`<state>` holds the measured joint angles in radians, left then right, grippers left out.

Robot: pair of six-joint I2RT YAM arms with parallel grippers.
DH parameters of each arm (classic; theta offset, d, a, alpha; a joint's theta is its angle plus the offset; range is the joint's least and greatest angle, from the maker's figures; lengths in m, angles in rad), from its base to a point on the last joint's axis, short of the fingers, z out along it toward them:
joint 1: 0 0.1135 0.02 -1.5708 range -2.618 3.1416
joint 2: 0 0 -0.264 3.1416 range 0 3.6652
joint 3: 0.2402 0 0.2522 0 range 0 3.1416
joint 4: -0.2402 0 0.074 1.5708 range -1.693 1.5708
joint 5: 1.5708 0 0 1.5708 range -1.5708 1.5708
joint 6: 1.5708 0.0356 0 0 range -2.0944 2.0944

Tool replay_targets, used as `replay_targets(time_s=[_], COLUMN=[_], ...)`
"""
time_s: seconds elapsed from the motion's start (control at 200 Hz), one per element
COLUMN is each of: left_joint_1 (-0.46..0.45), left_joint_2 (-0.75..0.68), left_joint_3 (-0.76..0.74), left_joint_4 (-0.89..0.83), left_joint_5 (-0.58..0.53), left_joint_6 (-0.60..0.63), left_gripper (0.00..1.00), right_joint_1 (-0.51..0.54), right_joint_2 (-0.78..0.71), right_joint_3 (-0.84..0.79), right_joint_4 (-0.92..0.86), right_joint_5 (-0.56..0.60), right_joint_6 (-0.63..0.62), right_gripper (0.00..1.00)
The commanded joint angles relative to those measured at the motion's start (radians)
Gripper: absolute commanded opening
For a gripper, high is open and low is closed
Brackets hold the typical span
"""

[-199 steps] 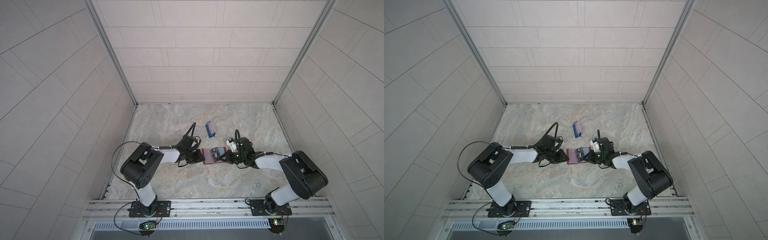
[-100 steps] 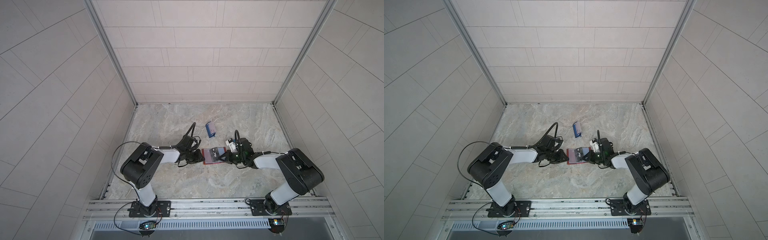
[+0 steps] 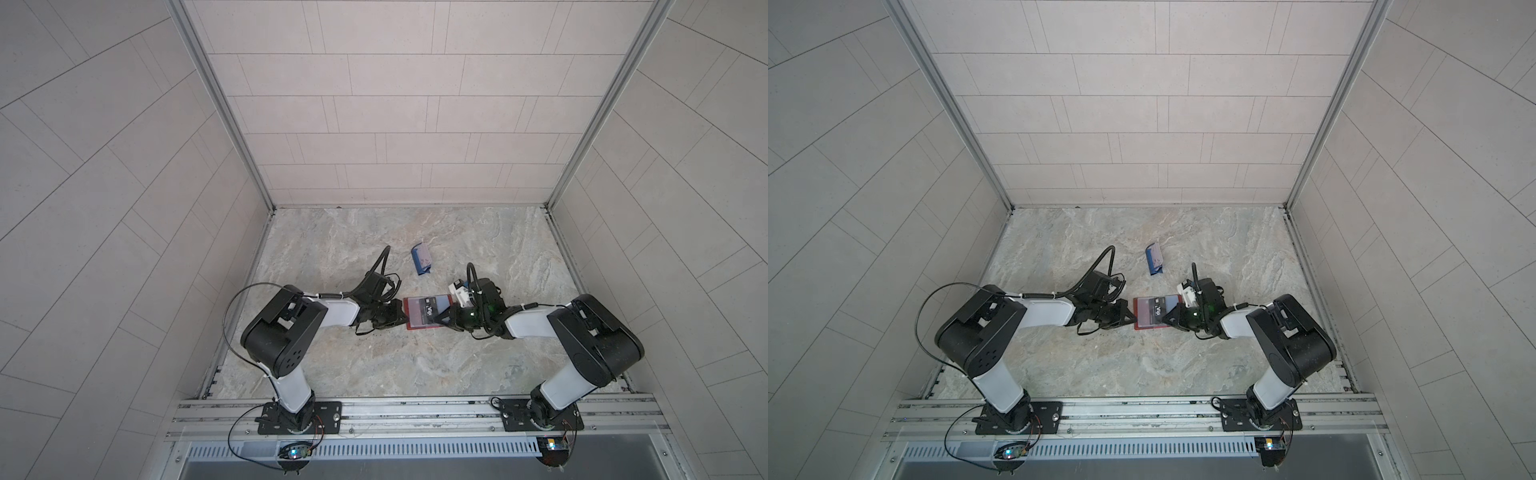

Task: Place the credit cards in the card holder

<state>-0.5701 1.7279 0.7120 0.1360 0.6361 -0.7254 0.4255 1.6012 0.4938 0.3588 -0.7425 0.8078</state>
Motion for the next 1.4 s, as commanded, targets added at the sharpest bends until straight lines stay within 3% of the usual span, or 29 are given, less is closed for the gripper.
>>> replay_targets(time_s=[0.0, 0.305, 0.545, 0.701, 0.976, 1.171, 1.396], left_joint_1=[-0.008, -0.008, -0.009, -0.008, -0.008, -0.008, -0.008], left_joint_2=[0.006, 0.007, 0.009, 0.007, 0.005, 0.002, 0.000], left_joint_3=[-0.023, -0.025, -0.025, -0.021, -0.016, -0.010, -0.006], left_joint_4=[-0.027, -0.024, -0.026, -0.027, -0.032, -0.036, -0.042], left_joint_5=[-0.021, -0.025, -0.026, -0.023, -0.025, -0.025, -0.023], left_joint_6=[0.006, 0.006, 0.006, 0.006, 0.006, 0.006, 0.006], left_gripper=[0.00, 0.00, 0.00, 0.00, 0.00, 0.00, 0.00], right_joint_1=[0.013, 0.040, 0.047, 0.051, 0.087, 0.118, 0.140], right_joint_2=[-0.015, -0.072, -0.086, -0.072, 0.005, 0.066, 0.136], right_joint_3=[0.016, 0.119, 0.198, 0.272, 0.442, 0.511, 0.558], right_joint_4=[-0.133, -0.411, -0.553, -0.624, -0.806, -0.873, -0.900], right_joint_5=[0.045, 0.180, 0.303, 0.347, 0.486, 0.552, 0.577], right_joint_6=[-0.042, -0.182, -0.265, -0.305, -0.381, -0.400, -0.407], right_gripper=[0.29, 0.53, 0.58, 0.50, 0.15, 0.06, 0.03])
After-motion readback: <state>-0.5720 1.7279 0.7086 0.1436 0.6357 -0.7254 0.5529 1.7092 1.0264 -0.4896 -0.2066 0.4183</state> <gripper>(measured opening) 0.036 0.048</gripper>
